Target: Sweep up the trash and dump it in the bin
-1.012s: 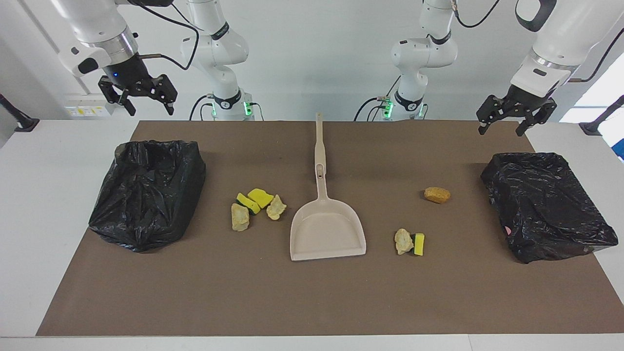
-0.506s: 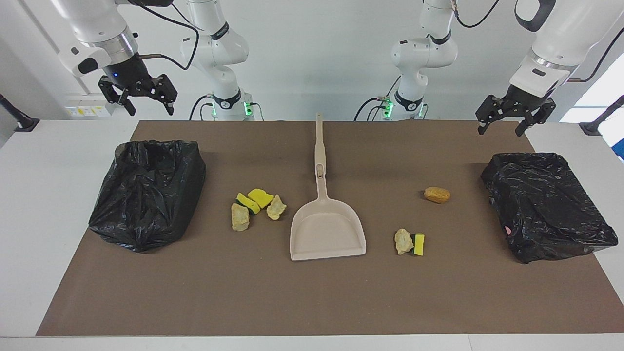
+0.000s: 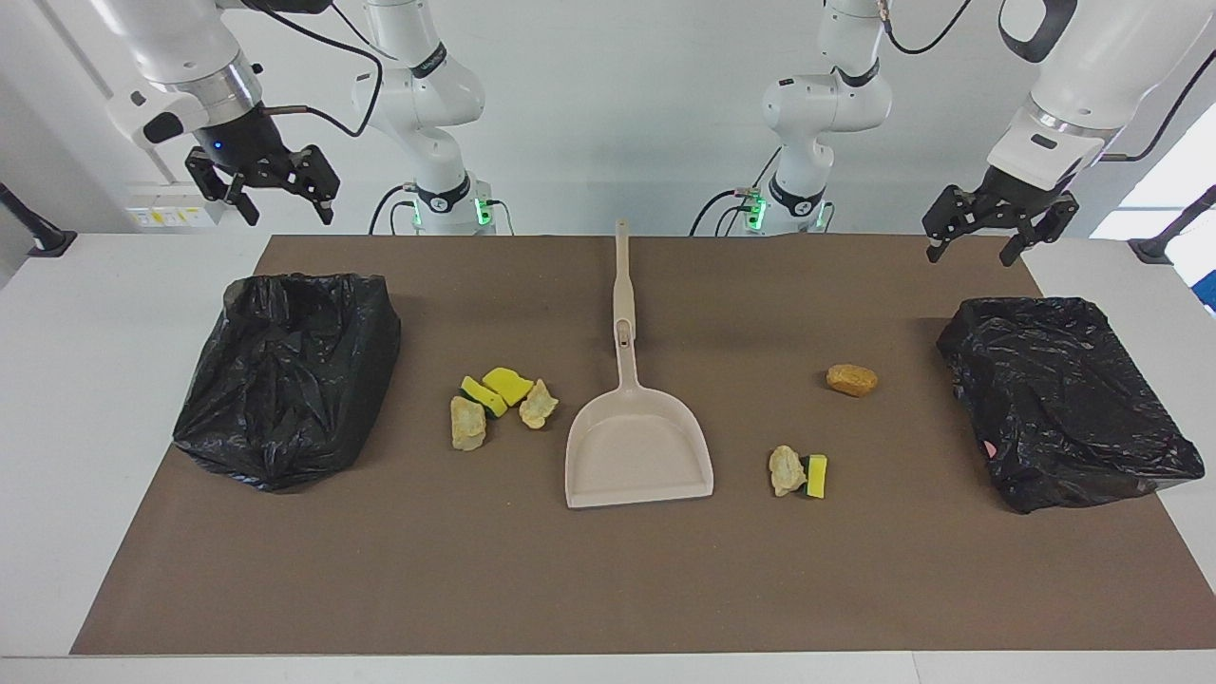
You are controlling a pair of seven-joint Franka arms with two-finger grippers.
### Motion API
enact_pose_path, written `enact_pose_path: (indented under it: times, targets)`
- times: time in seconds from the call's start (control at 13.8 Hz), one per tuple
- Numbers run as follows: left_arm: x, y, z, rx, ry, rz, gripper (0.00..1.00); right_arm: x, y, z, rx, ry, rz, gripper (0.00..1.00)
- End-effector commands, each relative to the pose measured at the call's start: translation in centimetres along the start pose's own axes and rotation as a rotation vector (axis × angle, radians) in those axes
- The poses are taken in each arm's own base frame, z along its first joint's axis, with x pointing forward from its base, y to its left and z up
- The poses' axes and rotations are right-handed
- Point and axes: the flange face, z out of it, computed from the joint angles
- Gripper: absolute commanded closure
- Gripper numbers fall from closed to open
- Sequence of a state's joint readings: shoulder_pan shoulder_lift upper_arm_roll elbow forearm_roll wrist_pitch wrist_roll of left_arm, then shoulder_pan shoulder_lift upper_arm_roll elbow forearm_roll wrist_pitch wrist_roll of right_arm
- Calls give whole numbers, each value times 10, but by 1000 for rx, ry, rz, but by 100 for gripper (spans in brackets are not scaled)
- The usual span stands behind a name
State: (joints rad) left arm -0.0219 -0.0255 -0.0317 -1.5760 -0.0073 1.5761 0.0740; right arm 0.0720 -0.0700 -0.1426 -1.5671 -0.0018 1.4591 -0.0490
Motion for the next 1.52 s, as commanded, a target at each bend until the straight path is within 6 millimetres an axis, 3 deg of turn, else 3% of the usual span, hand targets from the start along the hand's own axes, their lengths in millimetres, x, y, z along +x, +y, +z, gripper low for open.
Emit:
enact_pose_path:
  times: [0.0, 0.14, 0.36, 0.51, 0.94, 1.45]
  targets:
    - [-9, 13, 2, -1, 3, 10, 0, 1, 1, -1, -7, 13, -18, 0]
    - [-13, 15, 5, -2, -6, 16, 0, 1, 0, -1, -7, 13, -21, 0]
    - [-21, 47, 16, -5, -31, 68, 0, -1, 6, -1, -7, 11, -18, 0]
    - [-30, 79, 23, -9, -51, 62, 0, -1, 8, -1, -6, 11, -15, 0]
    - [-79, 202, 68, -2, -55, 71, 0, -5, 8, 2, -4, 4, -18, 0]
    - [-153, 309, 103, -11, -88, 115, 0, -1, -2, 13, 0, 5, -34, 0]
